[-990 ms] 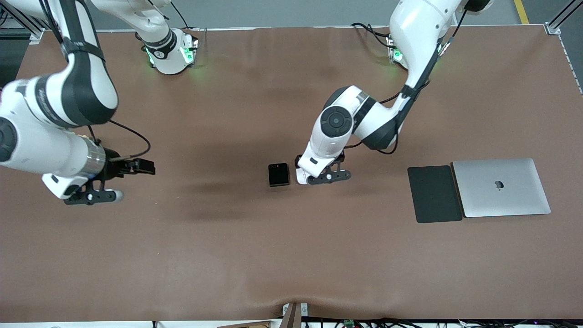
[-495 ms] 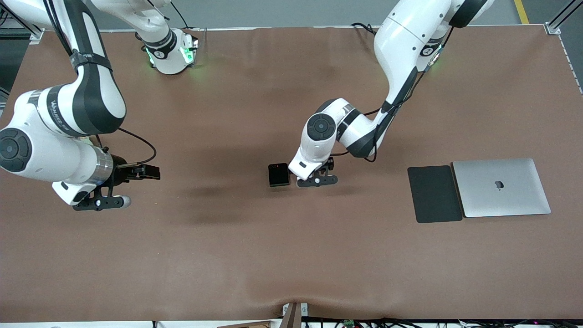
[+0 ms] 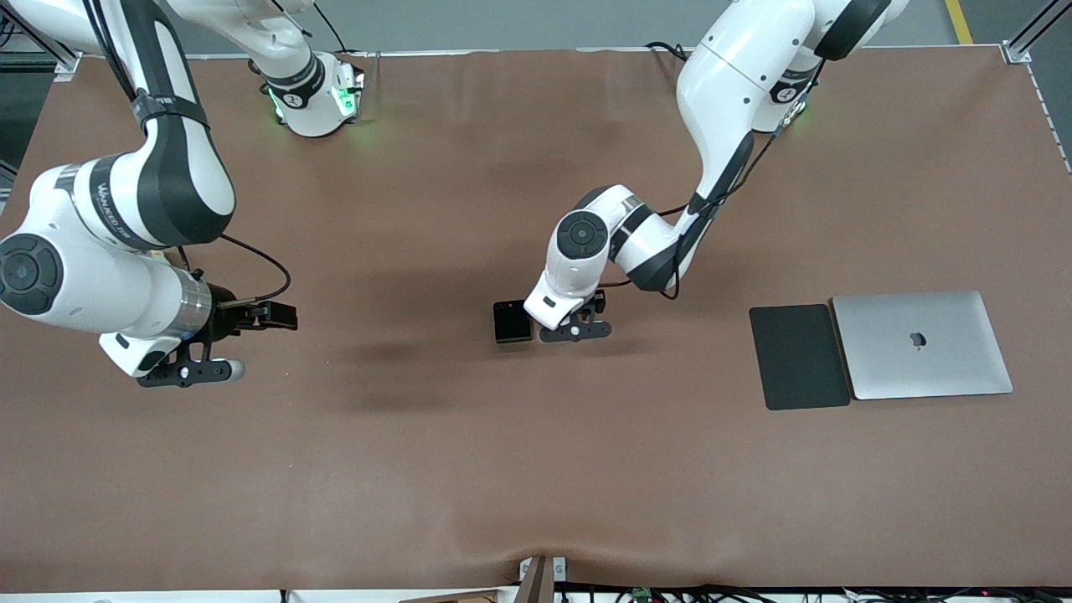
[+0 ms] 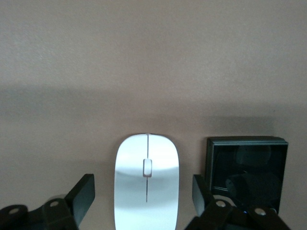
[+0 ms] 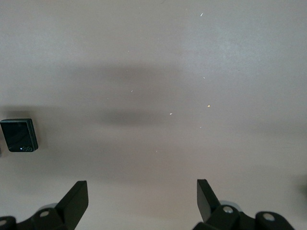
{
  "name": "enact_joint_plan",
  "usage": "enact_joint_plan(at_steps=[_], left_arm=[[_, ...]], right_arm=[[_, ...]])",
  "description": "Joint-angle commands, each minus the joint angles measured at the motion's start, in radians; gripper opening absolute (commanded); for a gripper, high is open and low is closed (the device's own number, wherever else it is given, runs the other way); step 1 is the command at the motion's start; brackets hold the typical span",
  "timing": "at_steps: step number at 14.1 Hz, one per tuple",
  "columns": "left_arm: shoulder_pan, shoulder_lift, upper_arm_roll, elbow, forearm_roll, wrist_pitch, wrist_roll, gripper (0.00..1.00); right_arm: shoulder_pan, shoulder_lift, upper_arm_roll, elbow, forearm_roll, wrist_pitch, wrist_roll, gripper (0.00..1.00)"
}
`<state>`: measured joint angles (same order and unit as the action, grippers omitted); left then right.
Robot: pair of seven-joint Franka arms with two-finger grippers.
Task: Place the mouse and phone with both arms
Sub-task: 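Close the left gripper around the white mouse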
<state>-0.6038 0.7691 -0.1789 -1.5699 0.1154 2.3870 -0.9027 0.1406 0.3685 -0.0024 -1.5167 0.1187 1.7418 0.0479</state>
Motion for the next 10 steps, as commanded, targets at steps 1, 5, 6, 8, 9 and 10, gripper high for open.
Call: enact_joint_plan(at_steps=[1,5,6,8,9,10], left_arm=[[-0.017,0.022,0.013,0.013,0.030,0.020,-0.036,0.90],[-0.031,0.038,0.013,0.010,0.042,0.020,-0.038,0.86],[-0.031,0.039,0.013,0.010,0.044,0.020,-0.038,0.85],[-0.033,0.045,0.013,0.010,0.044,0.021,-0.038,0.78],[-0.033,0.045,0.013,0.010,0.044,0.021,-0.038,0.75],[-0.033,0.047,0.013,0.010,0.044,0.020,-0.038,0.70]], right_arm=[[0.010,-0.003,-0.004,0.013,0.007,-0.011,0.007,1.00],[0.019,-0.003,-0.002,0.010,0.004,-0.014,0.007,1.00],[0.019,-0.003,-0.004,0.009,0.004,-0.016,0.007,1.00],[0.022,-0.003,-0.002,0.009,0.004,-0.018,0.007,1.00],[0.033,-0.003,-0.002,0.010,0.006,-0.018,0.009,1.00],[0.051,-0.005,-0.002,0.010,0.006,-0.018,0.009,1.00]])
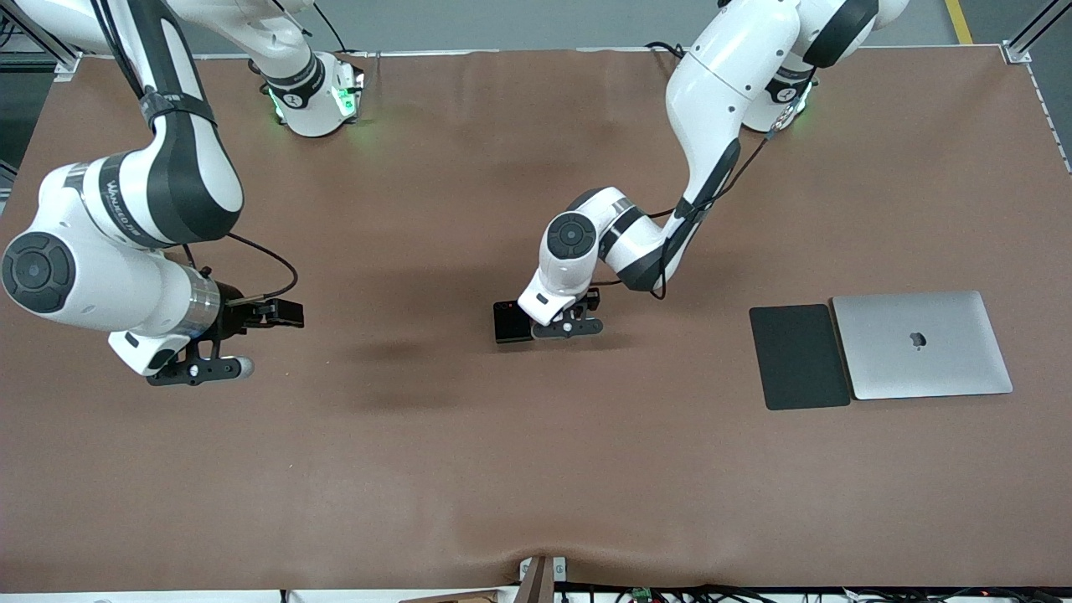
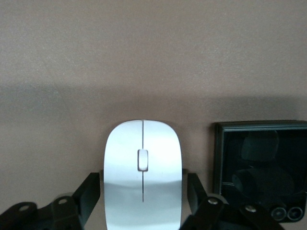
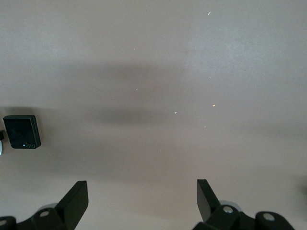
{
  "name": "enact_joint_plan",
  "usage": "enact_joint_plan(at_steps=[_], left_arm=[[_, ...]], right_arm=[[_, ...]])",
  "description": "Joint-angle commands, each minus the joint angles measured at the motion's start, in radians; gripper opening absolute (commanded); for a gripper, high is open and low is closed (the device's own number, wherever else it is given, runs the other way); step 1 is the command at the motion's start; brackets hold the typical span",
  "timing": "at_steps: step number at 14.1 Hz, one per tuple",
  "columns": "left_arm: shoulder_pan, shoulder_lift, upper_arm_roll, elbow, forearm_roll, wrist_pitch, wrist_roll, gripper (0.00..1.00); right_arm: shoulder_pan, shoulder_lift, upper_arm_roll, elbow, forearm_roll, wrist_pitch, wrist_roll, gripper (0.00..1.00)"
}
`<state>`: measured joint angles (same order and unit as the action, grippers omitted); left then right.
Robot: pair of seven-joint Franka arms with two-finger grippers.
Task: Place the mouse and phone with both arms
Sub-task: 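Close the left gripper around the white mouse, then lift the mouse with the left gripper while the right gripper reaches the phone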
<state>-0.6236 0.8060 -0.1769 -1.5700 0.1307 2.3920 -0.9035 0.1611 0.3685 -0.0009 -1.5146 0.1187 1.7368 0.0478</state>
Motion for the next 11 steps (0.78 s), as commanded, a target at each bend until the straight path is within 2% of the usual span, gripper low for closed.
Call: enact_joint_plan(at_steps=[1,5,11], left_arm=[[-0.013,0.009,0.011,0.010,0.029,0.015,-0.037,0.62],[-0.010,-0.001,0.011,0.010,0.044,0.015,-0.032,0.36],[0.025,-0.056,0.013,0.010,0.072,-0.040,-0.026,0.35]], right_arm=[[0.047,-0.007,-0.004,0.010,0.004,-0.011,0.009,1.00],[0.073,-0.010,-0.002,0.023,0.007,-0.010,0.017,1.00],[0.214,-0.005,-0.005,0.051,-0.008,-0.005,0.231,1.00]])
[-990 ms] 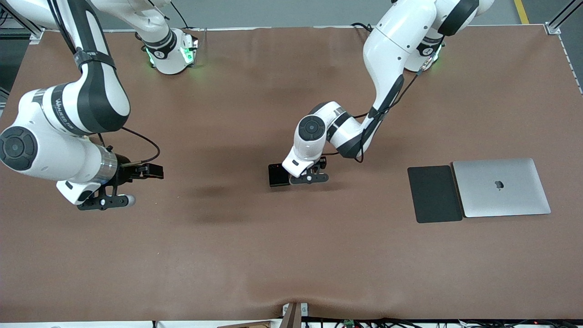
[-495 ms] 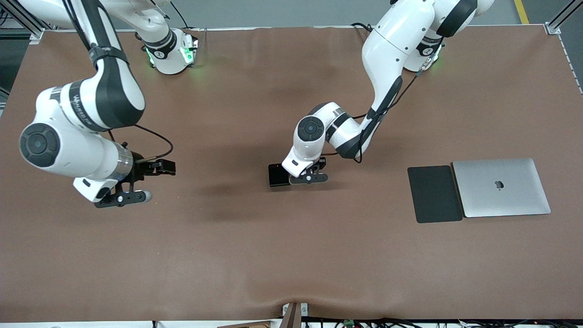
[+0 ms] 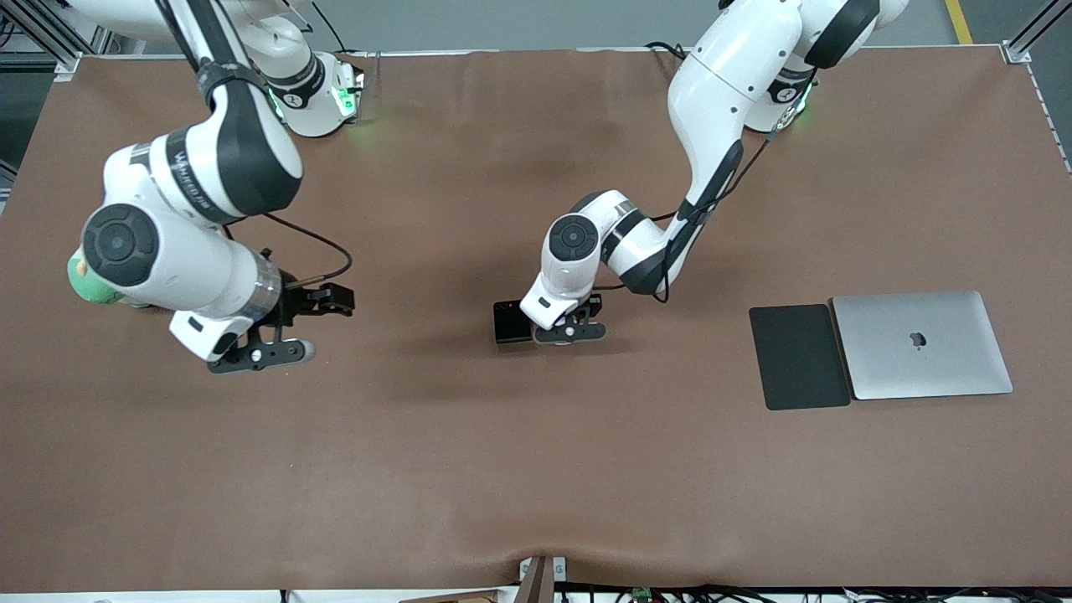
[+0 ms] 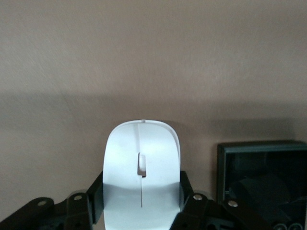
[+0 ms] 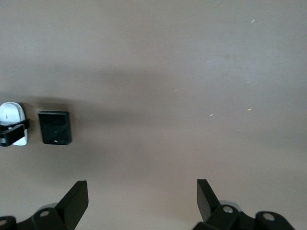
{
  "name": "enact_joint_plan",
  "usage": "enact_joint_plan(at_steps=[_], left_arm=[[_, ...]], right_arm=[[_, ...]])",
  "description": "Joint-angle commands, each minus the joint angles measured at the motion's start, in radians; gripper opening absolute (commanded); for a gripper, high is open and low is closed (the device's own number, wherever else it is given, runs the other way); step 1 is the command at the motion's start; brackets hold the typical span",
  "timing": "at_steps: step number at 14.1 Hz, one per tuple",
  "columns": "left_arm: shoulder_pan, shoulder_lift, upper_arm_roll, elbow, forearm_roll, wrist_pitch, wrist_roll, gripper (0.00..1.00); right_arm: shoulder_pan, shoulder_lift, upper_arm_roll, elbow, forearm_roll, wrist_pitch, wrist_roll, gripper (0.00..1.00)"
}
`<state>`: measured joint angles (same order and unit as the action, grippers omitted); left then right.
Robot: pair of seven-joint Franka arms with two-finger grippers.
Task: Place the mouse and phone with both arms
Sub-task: 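Lift the mouse with the left gripper while the right gripper reaches the phone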
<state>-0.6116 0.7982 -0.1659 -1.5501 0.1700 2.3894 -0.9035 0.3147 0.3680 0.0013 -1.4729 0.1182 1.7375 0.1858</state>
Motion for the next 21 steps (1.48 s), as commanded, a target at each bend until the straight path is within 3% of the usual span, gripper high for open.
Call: enact_joint_plan(at_steps=[1,8,12,19,21], left_arm=[[0.028,-0.078,0.000,-0.013,0.032,-0.065,-0.025,0.33],[0.196,-0.260,-0.014,-0.008,0.019,-0.206,0.144,0.32],[0.266,-0.316,-0.014,-0.008,0.009,-0.280,0.248,0.28],[0.423,-0.381,-0.014,-0.010,-0.035,-0.309,0.512,0.27],[0.473,-0.396,-0.014,-0.010,-0.037,-0.344,0.603,0.23]], right_arm=[[0.075,-0.004,-0.007,0.009,-0.008,-0.004,0.130,1.00],[0.132,0.018,-0.006,0.005,0.004,0.070,0.153,1.00],[0.231,0.072,-0.007,0.006,-0.006,0.172,0.152,1.00],[0.319,0.337,-0.007,0.069,-0.009,0.409,0.112,1.00],[0.336,0.387,-0.007,0.066,-0.044,0.485,0.107,1.00]])
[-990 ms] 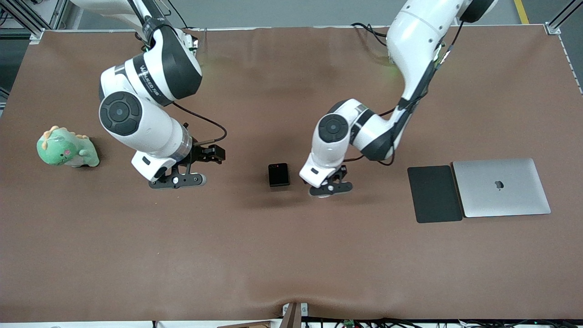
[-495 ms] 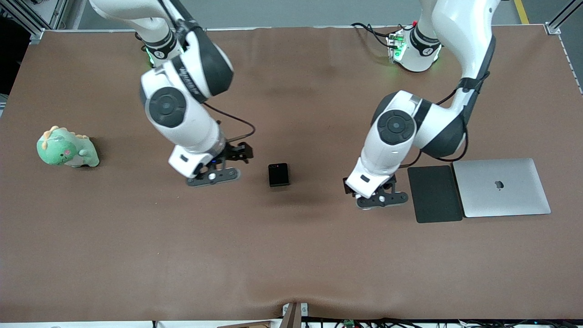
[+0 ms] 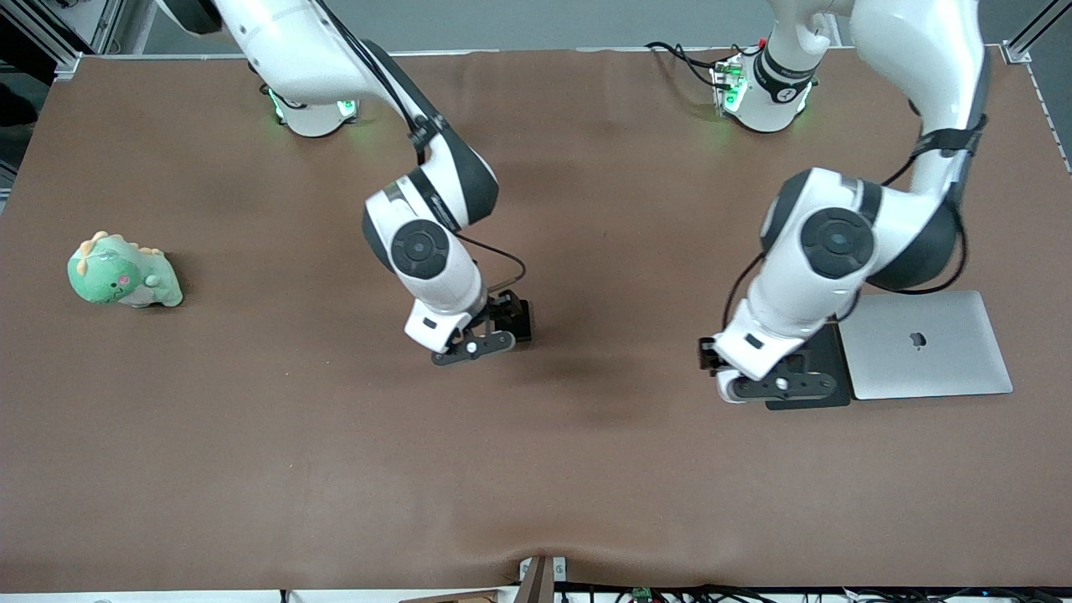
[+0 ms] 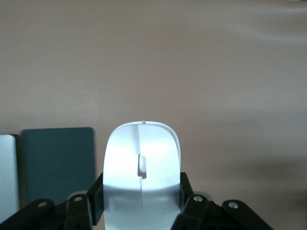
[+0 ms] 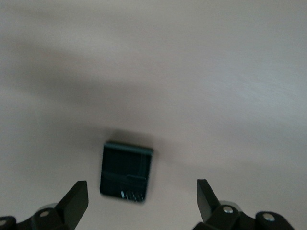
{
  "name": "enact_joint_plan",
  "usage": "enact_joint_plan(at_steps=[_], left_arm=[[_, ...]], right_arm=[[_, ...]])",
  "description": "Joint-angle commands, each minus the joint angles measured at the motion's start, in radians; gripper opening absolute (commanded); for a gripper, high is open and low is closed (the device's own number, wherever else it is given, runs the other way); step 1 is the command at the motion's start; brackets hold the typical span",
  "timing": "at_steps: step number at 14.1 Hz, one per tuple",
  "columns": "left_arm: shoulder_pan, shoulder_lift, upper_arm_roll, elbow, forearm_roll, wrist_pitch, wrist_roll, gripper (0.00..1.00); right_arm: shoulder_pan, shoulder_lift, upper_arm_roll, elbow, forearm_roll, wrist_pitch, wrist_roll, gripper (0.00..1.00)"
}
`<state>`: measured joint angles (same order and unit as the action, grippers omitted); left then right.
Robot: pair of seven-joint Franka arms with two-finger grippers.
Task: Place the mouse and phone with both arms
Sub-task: 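Lower the mouse onto the pad while the right gripper grasps the phone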
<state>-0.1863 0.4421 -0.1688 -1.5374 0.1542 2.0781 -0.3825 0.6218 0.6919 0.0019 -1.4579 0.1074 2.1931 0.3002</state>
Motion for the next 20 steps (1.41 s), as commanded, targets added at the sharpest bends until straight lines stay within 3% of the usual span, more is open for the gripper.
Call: enact_joint_plan(at_steps=[1,7,13,18,20], left_arm=[[0.066,-0.042,-0.011,-0.023,-0.021,-0.035,0.091,0.23],[0.123,-0.033,-0.009,-0.038,-0.019,-0.046,0.099,0.20],[0.225,-0.020,-0.008,-0.131,-0.019,-0.012,0.154,0.20],[0.291,0.004,-0.008,-0.317,-0.018,0.252,0.154,0.20],[0.301,0.027,-0.008,-0.348,-0.008,0.315,0.155,0.13]], right_arm=[[0.039,0.073,-0.008,0.051,-0.072,0.031,-0.006,1.00],[0.058,0.123,-0.008,0.056,-0.086,0.063,0.132,1.00],[0.078,0.156,-0.008,0.057,-0.087,0.093,0.221,1.00],[0.078,0.166,-0.010,0.056,-0.087,0.093,0.226,1.00],[0.079,0.173,-0.008,0.056,-0.087,0.097,0.240,1.00]])
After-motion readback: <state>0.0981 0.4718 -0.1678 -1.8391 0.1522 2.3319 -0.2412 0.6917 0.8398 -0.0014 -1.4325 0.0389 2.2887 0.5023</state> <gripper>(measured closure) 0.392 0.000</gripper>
